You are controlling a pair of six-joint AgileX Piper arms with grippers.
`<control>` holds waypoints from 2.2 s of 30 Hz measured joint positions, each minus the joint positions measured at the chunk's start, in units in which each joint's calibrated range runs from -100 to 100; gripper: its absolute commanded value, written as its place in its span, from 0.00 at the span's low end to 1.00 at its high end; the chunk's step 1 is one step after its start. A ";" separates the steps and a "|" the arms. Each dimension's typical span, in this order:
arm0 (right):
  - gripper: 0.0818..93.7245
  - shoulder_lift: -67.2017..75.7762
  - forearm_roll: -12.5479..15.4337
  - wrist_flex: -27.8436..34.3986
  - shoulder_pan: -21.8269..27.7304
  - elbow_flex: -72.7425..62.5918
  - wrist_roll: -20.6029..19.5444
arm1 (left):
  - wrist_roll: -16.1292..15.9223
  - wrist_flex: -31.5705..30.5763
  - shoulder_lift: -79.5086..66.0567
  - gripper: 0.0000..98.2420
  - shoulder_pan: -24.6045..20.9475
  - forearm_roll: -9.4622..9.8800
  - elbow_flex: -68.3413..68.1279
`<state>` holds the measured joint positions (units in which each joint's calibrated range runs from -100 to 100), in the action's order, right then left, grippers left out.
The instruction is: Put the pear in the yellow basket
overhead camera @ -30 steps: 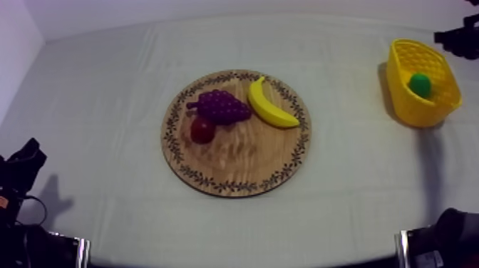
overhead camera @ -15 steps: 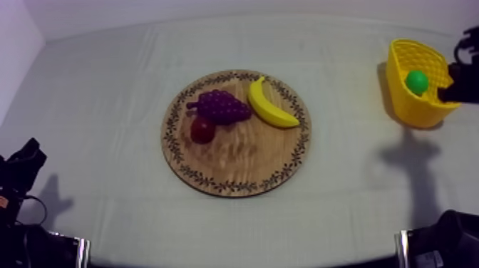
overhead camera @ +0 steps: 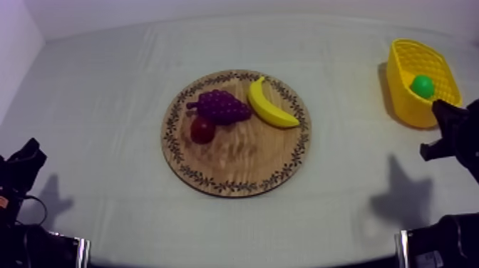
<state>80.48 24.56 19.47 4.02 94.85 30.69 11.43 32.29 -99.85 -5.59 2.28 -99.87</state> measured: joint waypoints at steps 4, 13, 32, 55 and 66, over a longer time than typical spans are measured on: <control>0.02 4.50 -1.77 1.83 -1.59 1.66 -2.28 | 0.03 0.00 0.00 0.00 0.00 0.00 0.00; 0.08 14.04 -17.40 13.52 -5.30 4.02 -15.74 | 0.00 0.00 0.00 0.00 0.00 0.00 0.00; 0.00 15.14 -23.57 19.66 -6.80 4.81 -20.75 | 0.00 0.00 0.00 0.00 0.00 0.00 0.00; 0.00 15.14 -23.57 19.47 -6.77 4.81 -18.84 | 0.00 0.00 0.00 0.00 0.00 0.00 0.00; 0.00 15.14 -23.57 19.47 -6.77 4.81 -18.86 | 0.00 0.00 0.00 0.00 0.00 0.00 0.00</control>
<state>95.62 0.99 38.94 -2.74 99.66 11.84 11.44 32.29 -99.85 -5.59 2.28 -99.87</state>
